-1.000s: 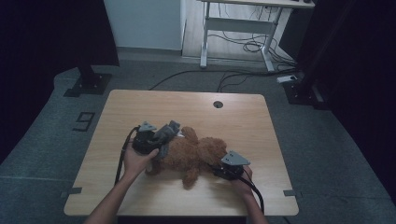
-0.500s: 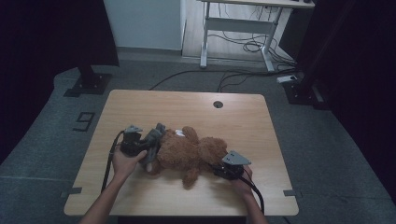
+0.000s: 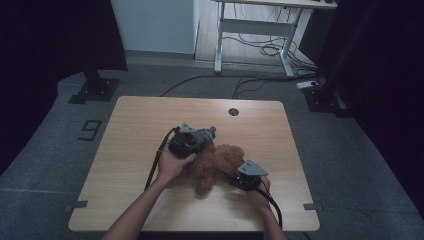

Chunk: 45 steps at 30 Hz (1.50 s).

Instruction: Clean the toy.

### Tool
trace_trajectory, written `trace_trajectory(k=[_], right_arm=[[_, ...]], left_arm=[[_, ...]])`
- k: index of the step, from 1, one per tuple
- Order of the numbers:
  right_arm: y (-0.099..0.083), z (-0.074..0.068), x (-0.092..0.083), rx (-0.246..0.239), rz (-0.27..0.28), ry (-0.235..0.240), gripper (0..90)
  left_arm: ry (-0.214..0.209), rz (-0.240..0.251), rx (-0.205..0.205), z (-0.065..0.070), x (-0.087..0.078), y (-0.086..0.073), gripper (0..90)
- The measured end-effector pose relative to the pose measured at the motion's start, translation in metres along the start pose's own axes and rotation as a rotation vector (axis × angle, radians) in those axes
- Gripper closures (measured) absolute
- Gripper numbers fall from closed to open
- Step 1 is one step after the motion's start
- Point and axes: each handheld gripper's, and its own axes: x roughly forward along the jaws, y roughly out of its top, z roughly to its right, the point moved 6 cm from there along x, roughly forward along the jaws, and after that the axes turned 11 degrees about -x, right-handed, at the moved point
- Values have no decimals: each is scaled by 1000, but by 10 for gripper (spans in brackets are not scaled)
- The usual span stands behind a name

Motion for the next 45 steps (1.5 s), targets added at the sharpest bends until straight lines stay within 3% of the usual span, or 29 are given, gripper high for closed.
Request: trace_trajectory(k=[4, 10, 16, 20, 23, 26, 29, 32, 34, 36, 40, 42, 45], right_arm=[[0, 0, 0, -10, 3, -6, 395], [1, -3, -3, -26, 5, 1, 339], [2, -2, -12, 55, -13, 61, 128], [5, -2, -20, 79, -19, 97, 48], [8, -1, -27, 97, -3, 126, 37], [15, 3, -36, 139, 37, 151, 38], [20, 9, -40, 185, 58, 148, 45], [22, 7, -35, 205, 44, 164, 46], [20, 2, -26, 193, 13, 182, 32], [17, -1, -18, 165, -18, 170, 34], [12, 1, -15, 180, -40, 178, 98], [11, 1, -16, 182, -46, 189, 173], [11, -3, -17, 129, -30, 176, 292]], left_arm=[[-46, 18, -50, -8, -1, -9, 788], [-55, 49, -26, -5, -6, -27, 795], [-92, 108, -24, -1, -13, -46, 801], [-102, 134, -18, 2, -17, -55, 802], [-108, 152, -16, 4, -19, -60, 802], [-113, 171, -16, 5, -21, -64, 802], [-124, 187, -21, 8, -23, -70, 802], [-127, 199, -7, 12, -26, -77, 802], [-134, 202, -9, 13, -28, -81, 801], [-138, 205, -13, 14, -28, -83, 802], [-139, 208, -12, 15, -29, -85, 802], [-136, 210, -13, 15, -29, -84, 801], [-138, 207, -27, 16, -31, -81, 798]])
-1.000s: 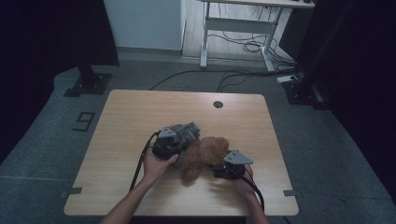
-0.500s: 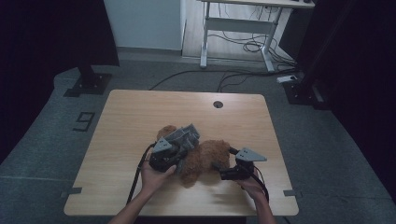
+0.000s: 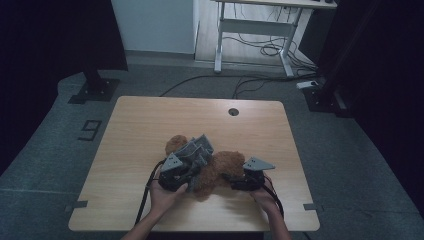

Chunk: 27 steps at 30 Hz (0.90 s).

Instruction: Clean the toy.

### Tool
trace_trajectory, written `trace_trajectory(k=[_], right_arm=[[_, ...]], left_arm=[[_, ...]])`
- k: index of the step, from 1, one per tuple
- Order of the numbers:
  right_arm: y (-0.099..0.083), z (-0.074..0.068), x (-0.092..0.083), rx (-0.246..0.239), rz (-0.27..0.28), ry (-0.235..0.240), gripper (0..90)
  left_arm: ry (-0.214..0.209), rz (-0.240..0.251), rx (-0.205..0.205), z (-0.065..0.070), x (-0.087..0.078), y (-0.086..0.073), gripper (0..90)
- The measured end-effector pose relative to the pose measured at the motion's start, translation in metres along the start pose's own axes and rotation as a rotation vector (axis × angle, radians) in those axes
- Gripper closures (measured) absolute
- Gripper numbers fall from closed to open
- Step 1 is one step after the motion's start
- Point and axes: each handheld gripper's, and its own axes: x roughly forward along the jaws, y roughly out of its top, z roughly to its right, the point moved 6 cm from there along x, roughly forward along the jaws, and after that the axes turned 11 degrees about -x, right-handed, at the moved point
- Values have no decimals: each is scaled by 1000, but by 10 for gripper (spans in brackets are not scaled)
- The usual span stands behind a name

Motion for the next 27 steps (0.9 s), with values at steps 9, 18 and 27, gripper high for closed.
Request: trace_trajectory(k=[9, 18, 27], right_arm=[[2, -6, 1, -150, 35, -26, 353], [2, -8, 0, -160, 29, -31, 356], [-1, -8, 0, -158, 17, -26, 356]], left_arm=[[-21, -11, 74, 38, 7, 51, 791], [1, -131, 165, 84, 76, 67, 790], [31, -129, 179, 71, 78, 51, 789]])
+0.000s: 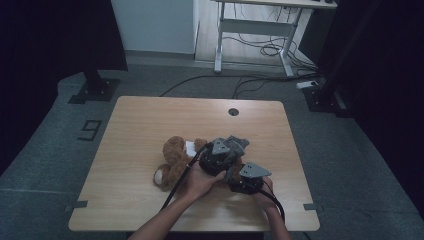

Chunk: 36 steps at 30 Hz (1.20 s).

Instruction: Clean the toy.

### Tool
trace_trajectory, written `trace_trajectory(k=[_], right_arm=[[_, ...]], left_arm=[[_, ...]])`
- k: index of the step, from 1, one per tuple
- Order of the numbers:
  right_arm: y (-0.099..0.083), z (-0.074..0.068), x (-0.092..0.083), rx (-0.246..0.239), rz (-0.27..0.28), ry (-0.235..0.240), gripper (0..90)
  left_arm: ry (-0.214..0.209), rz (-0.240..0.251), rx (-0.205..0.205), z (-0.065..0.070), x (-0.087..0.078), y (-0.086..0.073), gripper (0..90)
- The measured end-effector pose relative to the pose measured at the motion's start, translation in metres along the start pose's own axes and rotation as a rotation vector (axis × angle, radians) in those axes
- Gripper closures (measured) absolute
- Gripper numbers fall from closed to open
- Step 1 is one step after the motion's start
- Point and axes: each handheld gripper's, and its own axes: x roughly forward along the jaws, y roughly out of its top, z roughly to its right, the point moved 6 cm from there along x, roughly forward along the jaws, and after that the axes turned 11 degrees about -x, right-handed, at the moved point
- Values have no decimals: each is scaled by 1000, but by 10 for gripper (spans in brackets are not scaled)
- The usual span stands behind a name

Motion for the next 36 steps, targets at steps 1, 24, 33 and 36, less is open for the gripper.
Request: trace_trajectory(k=[1, 24, 33, 36], right_arm=[[0, 0, 0, 3, 0, 0, 356], [-3, 3, -1, 31, 14, 0, 351], [-3, 2, -1, 31, 23, 0, 351], [-3, 2, -1, 31, 24, -1, 350]], left_arm=[[5, 3, -2, -2, -3, -1, 790], [138, 81, -164, -110, -89, -31, 789], [168, 37, -297, -159, -105, -58, 787], [171, 35, -320, -165, -110, -61, 787]])
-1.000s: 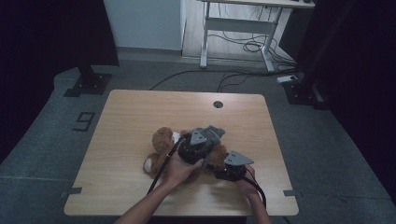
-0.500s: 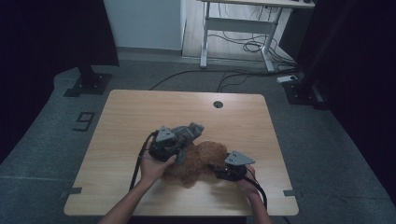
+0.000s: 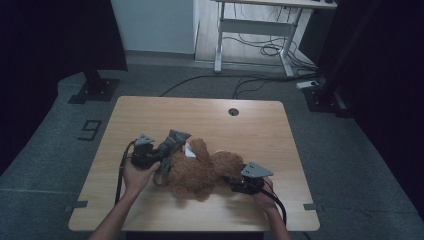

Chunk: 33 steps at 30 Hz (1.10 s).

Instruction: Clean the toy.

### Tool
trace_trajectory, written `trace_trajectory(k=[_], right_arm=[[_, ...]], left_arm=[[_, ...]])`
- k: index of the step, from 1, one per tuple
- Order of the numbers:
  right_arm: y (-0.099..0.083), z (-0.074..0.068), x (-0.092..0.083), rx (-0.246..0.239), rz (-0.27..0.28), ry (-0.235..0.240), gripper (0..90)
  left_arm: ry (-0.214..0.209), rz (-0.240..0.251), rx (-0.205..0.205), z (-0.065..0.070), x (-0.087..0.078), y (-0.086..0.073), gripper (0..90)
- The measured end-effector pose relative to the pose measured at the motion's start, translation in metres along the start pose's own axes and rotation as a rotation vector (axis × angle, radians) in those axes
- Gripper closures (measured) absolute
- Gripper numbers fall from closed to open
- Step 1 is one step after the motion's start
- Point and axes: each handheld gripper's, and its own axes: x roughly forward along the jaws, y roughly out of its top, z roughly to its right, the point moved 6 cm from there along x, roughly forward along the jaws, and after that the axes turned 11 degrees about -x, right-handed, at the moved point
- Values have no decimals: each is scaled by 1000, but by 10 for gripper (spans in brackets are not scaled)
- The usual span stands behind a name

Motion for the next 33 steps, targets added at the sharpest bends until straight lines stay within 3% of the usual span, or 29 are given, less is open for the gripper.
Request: trace_trajectory(k=[4, 8, 11, 13, 15, 19, 25, 29, 31, 33], right_arm=[[0, 0, 0, 1, -1, -2, 348], [0, 0, 0, -3, -5, -6, 347], [0, 0, 0, -4, -6, -8, 347], [0, 0, 0, -3, -8, -8, 346], [-1, 1, -1, 2, -7, -7, 345], [-1, 1, 0, -2, -6, -6, 345], [-1, 1, -1, -2, -6, -6, 345], [-1, 1, 0, 1, -4, -6, 345], [-1, 1, 0, 2, -4, -6, 345], [-1, 1, 0, 3, -2, -7, 345]], left_arm=[[-30, -9, 27, 17, -3, 4, 787], [-28, -34, 123, 49, 6, 9, 788], [-53, -56, 177, 76, 14, 11, 791], [-38, -52, 224, 91, 19, 12, 791], [-71, -48, 240, 106, 20, 14, 792], [-136, -9, 275, 138, 18, 19, 793], [-178, 75, 383, 193, 19, 26, 792], [-181, 40, 438, 216, 37, 23, 790], [-184, -8, 430, 218, 51, 20, 789], [-154, -56, 426, 214, 68, 15, 787]])
